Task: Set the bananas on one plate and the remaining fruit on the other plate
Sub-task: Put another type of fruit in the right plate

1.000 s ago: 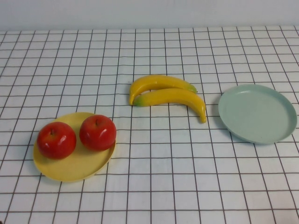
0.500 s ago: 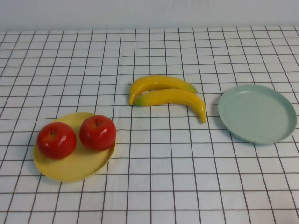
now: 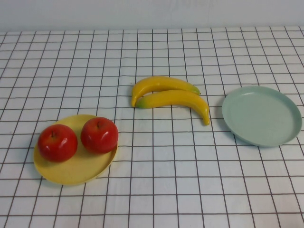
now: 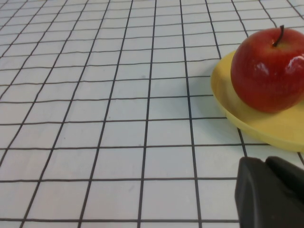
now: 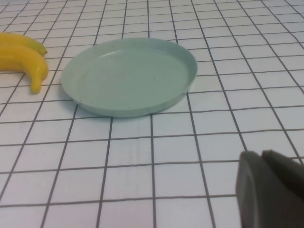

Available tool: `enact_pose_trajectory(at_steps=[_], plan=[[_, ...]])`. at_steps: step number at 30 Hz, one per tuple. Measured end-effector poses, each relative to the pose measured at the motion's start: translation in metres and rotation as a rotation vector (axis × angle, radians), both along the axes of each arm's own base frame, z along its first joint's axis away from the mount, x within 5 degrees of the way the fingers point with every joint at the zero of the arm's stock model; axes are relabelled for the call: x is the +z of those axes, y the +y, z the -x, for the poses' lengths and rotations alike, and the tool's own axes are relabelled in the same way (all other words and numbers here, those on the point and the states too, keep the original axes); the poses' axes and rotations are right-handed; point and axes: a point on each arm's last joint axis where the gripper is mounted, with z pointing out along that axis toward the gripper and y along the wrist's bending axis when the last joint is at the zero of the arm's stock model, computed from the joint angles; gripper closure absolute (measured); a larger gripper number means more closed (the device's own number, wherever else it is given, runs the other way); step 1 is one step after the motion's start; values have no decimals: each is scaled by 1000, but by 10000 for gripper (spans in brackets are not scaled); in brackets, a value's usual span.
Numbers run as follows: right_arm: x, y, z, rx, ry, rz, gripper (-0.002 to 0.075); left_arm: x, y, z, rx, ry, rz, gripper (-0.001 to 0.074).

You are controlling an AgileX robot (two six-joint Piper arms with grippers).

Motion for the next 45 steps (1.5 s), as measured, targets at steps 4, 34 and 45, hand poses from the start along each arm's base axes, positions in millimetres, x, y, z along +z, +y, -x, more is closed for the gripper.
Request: enact_pose_trajectory(at_steps=[4,34,45], plan=[[0,0,0,0,0,0,741,0,0,0,0,0,0,737],[152,13,56,125,-181,-46,741,0,0,0,1,0,2,737],[170,27,27,274,81,-101,741,0,0,0,1,0,2,737]])
